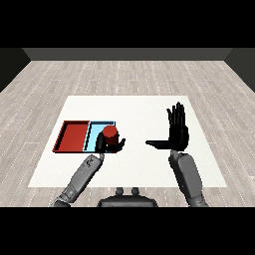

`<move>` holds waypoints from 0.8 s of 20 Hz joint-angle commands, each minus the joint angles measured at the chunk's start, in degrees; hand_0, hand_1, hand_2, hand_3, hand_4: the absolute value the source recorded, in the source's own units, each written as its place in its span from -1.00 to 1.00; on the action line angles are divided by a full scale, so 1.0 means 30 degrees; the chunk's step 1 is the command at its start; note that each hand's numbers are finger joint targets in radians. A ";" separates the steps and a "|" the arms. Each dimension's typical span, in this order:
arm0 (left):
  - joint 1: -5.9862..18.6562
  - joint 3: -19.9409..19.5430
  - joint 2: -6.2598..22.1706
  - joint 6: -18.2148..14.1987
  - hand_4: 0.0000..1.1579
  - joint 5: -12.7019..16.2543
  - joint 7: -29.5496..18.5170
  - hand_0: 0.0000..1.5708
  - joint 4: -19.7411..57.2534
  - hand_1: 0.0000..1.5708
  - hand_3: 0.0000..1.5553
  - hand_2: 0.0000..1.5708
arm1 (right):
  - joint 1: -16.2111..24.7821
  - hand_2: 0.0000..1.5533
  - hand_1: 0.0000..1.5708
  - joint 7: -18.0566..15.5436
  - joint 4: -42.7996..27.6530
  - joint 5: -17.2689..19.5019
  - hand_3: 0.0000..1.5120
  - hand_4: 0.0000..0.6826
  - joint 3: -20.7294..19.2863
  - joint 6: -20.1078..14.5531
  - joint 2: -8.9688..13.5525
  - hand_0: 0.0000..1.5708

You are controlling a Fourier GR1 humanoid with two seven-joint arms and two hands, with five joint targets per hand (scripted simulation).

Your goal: Pick the red can and put it in the red box

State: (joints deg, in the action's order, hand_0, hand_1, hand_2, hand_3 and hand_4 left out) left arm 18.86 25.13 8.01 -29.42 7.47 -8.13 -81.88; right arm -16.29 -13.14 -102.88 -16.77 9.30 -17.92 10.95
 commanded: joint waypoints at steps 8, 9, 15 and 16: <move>-0.0146 -0.2881 0.3465 0.0981 0.93 -0.0915 0.1709 1.00 -0.1174 1.00 0.82 0.98 | 0.5530 -1.00 -1.00 -0.2753 0.2089 0.0265 -1.00 -1.00 -0.1333 0.2257 0.0926 -1.00; 0.0731 -0.2895 0.3667 0.0277 0.94 -0.2008 0.2672 1.00 -0.1113 1.00 0.83 0.98 | 0.4024 -1.00 -1.00 -0.3100 0.3625 -0.0228 -1.00 -1.00 -0.2137 0.2579 0.0810 -1.00; 0.2859 -0.4462 0.4855 0.1064 0.92 -0.3029 0.3225 0.81 0.2642 0.81 0.79 0.85 | 0.5182 -1.00 -1.00 -0.3665 0.4977 -0.0188 -1.00 -1.00 -0.2025 0.3263 0.0388 -1.00; 0.3213 -0.4895 0.5157 0.1590 0.91 -0.2851 0.2679 0.84 0.4223 0.84 0.79 0.85 | 0.5195 -1.00 -1.00 -0.4057 0.5409 -0.0285 -1.00 -1.00 -0.2394 0.3852 0.0892 -1.00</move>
State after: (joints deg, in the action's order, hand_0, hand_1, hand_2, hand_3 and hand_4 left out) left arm 23.87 13.65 21.55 -26.53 0.15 0.36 -77.97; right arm -2.07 -23.36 -89.90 -17.47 3.20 -8.48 13.08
